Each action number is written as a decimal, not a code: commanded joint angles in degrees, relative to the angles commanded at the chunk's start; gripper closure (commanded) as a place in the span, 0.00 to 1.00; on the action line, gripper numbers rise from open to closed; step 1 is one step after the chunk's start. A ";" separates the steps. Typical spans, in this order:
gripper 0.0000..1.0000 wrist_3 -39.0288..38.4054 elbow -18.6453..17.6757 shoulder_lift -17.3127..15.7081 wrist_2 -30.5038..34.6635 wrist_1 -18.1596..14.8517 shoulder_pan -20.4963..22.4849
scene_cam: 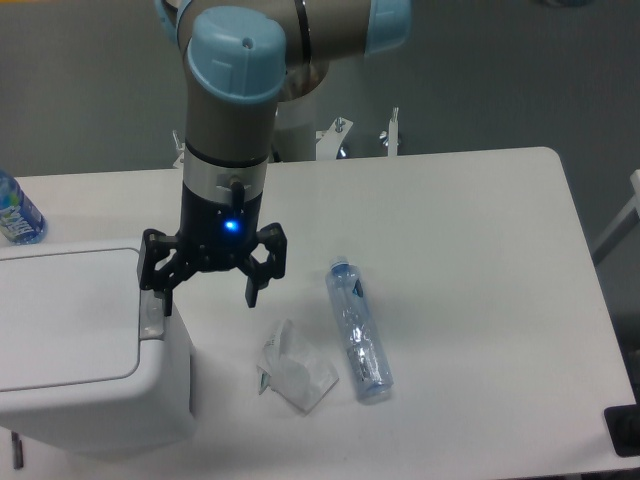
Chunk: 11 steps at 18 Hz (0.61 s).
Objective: Open the trash can
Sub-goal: 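Push the bin lid with the gripper fingers to swing it open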
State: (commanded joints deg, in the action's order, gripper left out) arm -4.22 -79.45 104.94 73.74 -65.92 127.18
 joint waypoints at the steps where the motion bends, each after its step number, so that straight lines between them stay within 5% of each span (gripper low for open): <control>1: 0.00 0.00 -0.26 0.00 0.00 0.00 0.00; 11: 0.00 0.09 -0.79 0.00 0.18 0.00 -0.35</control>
State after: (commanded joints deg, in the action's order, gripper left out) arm -4.13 -80.24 104.94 73.92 -65.92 126.83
